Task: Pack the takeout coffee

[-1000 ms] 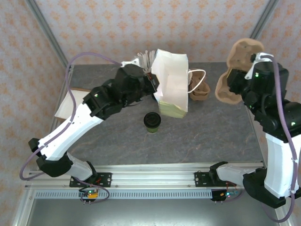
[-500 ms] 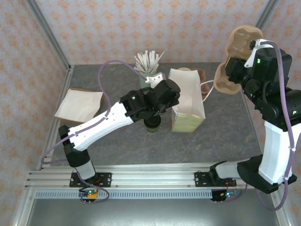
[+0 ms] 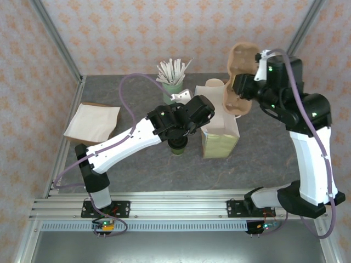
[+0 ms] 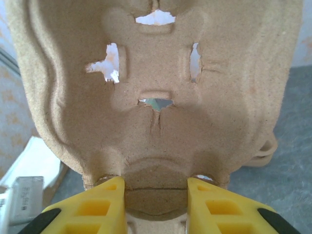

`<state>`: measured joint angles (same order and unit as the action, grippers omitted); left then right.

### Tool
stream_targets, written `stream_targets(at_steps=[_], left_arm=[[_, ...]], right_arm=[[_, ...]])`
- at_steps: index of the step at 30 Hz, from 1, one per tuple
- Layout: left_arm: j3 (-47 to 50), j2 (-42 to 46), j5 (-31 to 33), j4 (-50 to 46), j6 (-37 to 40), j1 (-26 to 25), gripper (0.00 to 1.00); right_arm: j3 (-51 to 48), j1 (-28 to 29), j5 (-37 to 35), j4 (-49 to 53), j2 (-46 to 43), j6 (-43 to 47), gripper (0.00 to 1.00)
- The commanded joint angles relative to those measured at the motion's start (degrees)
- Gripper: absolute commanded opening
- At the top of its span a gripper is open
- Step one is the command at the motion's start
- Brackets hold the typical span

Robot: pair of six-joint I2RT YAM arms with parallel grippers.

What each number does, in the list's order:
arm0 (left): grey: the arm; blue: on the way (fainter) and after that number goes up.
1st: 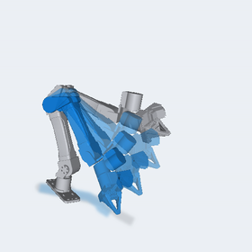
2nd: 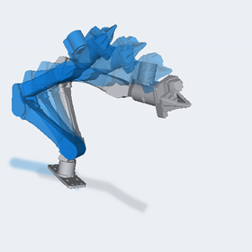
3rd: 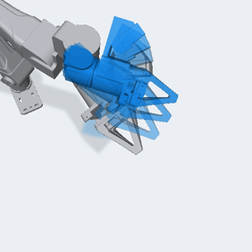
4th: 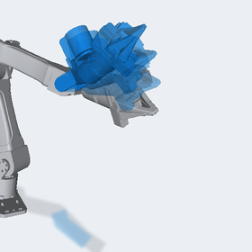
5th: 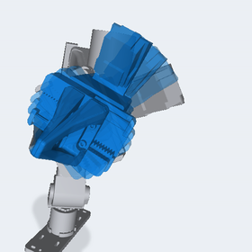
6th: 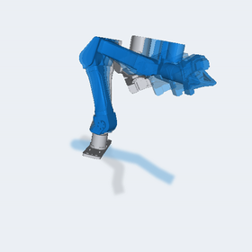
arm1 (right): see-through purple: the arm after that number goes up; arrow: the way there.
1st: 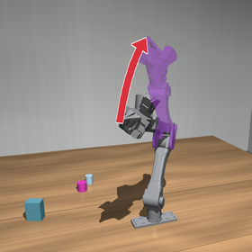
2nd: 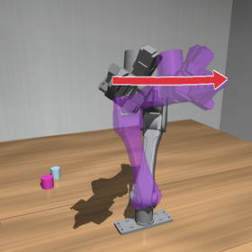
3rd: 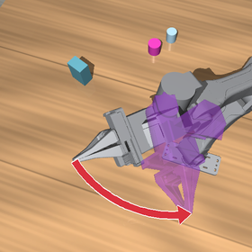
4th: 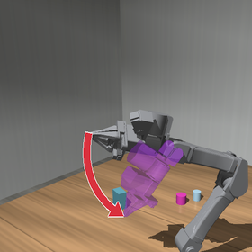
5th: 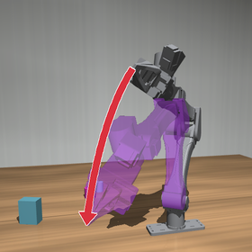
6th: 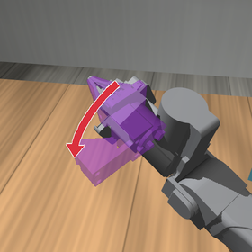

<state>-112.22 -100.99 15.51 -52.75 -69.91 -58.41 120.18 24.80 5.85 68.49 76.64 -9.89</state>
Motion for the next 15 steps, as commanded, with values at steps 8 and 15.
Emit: stream_targets(at_steps=[8, 15], left_arm=[[3.5, -1.7, 1.8, -0.8, -3.7, -0.4, 0.02], [7.6, -0.7, 1.3, 1.8, -4.5, -0.4, 0.12]], right_arm=[[-9.0, 0.9, 1.5, -5.4, -3.1, -2.3, 0.30], [-8.1, 0.9, 1.0, -5.1, -3.0, -2.1, 0.30]])
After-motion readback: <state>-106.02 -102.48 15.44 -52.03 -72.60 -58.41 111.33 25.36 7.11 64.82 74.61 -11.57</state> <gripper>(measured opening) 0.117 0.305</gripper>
